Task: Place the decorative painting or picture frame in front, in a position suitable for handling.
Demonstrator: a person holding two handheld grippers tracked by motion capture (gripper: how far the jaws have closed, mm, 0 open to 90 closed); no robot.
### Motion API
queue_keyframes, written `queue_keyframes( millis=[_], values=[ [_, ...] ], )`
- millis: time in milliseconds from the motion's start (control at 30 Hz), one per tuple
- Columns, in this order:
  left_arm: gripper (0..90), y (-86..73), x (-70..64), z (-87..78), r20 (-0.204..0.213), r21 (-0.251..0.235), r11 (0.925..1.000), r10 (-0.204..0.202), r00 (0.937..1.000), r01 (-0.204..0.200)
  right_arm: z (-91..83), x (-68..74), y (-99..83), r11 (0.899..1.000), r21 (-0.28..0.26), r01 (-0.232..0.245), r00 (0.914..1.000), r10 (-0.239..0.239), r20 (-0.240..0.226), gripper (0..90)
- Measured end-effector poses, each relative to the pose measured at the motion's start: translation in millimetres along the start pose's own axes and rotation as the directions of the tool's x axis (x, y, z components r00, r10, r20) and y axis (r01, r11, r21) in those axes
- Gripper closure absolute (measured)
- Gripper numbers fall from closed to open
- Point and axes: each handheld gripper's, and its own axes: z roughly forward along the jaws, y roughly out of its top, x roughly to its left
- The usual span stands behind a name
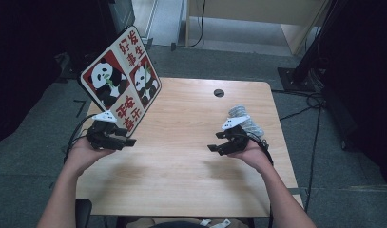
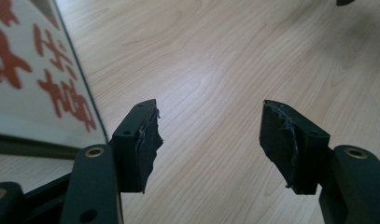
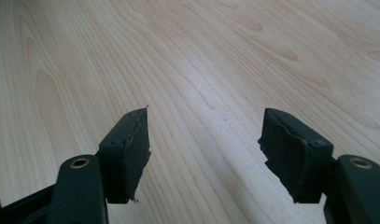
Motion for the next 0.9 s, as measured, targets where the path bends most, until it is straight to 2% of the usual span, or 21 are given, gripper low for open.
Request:
queue_keyframes(
  millis=[33,167,300,433,633,733,833,900],
  values=[
    [38.2,-1.9,2.9,-3.2,-0.002,-0.008,0.9999,-0.015,0.9999,0.015,0.6,0.1,-0.3,1.000,0.001,0.005,1.0000,-0.005,-0.003,33.3],
    [39.1,-5.5,6.5,-8.8,-0.006,-0.016,0.9995,-0.027,0.9996,0.027,1.4,0.2,-0.5,1.000,0.008,0.002,1.0000,-0.002,-0.004,33.3],
    [41.0,-6.6,11.6,-11.7,-0.010,0.006,0.9993,-0.036,0.9993,0.036,1.8,0.4,-0.4,1.000,0.011,-0.003,1.0000,0.003,-0.006,33.3],
    [40.9,-7.7,14.4,-19.3,-0.014,-0.004,0.9988,-0.050,0.9987,0.049,2.3,0.5,-0.8,1.000,0.014,-0.011,0.9999,0.011,-0.010,33.3],
    [40.8,-10.7,21.1,-38.7,-0.062,-0.022,0.9973,-0.072,0.9955,0.071,1.4,-0.3,-0.8,1.000,0.007,-0.008,0.9999,0.009,-0.010,33.3],
    [39.6,-11.4,26.5,-46.0,-0.062,-0.031,0.9949,-0.098,0.9932,0.096,2.1,-0.1,-1.1,1.000,0.015,-0.009,0.9999,0.009,-0.008,33.3],
    [39.4,-10.3,29.7,-50.9,-0.077,-0.020,0.9950,-0.100,0.9920,0.098,2.5,0.8,-1.0,1.000,0.020,-0.004,0.9999,0.004,-0.009,33.3],
    [39.4,-8.3,32.0,-54.5,-0.075,-0.036,0.9941,-0.104,0.9917,0.102,2.9,1.0,-1.0,1.000,0.021,-0.002,1.0000,0.002,-0.008,33.3]
  ],
)
